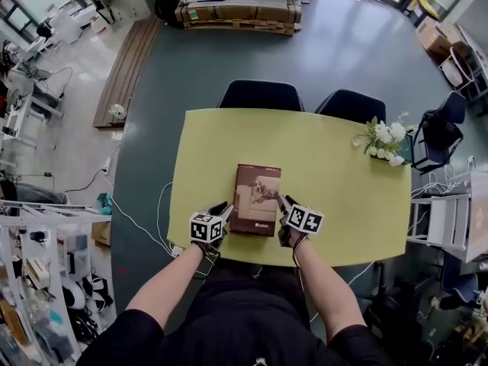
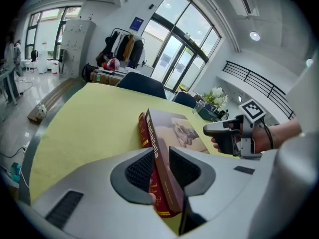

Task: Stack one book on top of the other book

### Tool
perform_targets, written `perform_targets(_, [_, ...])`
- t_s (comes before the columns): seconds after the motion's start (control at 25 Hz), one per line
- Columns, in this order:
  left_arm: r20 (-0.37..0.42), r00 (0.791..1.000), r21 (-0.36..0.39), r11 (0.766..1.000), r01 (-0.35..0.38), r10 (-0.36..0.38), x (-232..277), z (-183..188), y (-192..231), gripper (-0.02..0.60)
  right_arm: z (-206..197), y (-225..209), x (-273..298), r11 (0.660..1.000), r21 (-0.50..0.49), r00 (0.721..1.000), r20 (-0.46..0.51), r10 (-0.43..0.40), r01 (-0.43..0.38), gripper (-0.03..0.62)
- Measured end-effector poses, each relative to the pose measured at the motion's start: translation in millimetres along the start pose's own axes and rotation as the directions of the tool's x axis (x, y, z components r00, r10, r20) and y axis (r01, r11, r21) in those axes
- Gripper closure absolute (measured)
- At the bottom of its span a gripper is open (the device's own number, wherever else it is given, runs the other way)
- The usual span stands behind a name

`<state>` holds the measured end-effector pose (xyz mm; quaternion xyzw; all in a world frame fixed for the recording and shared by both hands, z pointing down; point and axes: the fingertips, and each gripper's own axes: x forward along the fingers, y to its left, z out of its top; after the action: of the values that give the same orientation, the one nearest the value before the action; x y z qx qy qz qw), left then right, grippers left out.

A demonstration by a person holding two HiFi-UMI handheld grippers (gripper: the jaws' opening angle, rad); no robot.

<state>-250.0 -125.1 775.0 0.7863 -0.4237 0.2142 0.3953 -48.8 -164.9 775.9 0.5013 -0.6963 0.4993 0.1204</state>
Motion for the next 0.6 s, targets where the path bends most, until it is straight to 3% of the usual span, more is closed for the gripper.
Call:
perform_targets(0.12, [0.050,0.999,0.000,1.000,-0.016,0.016,-17,9,2,0.483,21,-1,-31,0.999,-0.050,0.997,0.077,0.002,0.002,0.468])
perform_targets(0.32, [0.213,0.977,0.102,0.995,-0.006,-0.016,-60,54,-25,0.483,66,35,-104,0.969,-0.244,0.965,0.242,0.098,-0.037,0.468])
perform_targets(0.48, [0.324,0.944,0.190,0.982,-0.009,-0.054,-89,100,-66,0.503,96,76,-161,0.897,-0.443,0.931,0.324,0.168,-0.008,0.476])
perform_targets(0.6, [0.412,0.906,0.250,0.968,-0.009,-0.098,-114,137,-109,0.531,116,113,-204,0.831,-0.555,0.896,0.380,0.229,0.023,0.496])
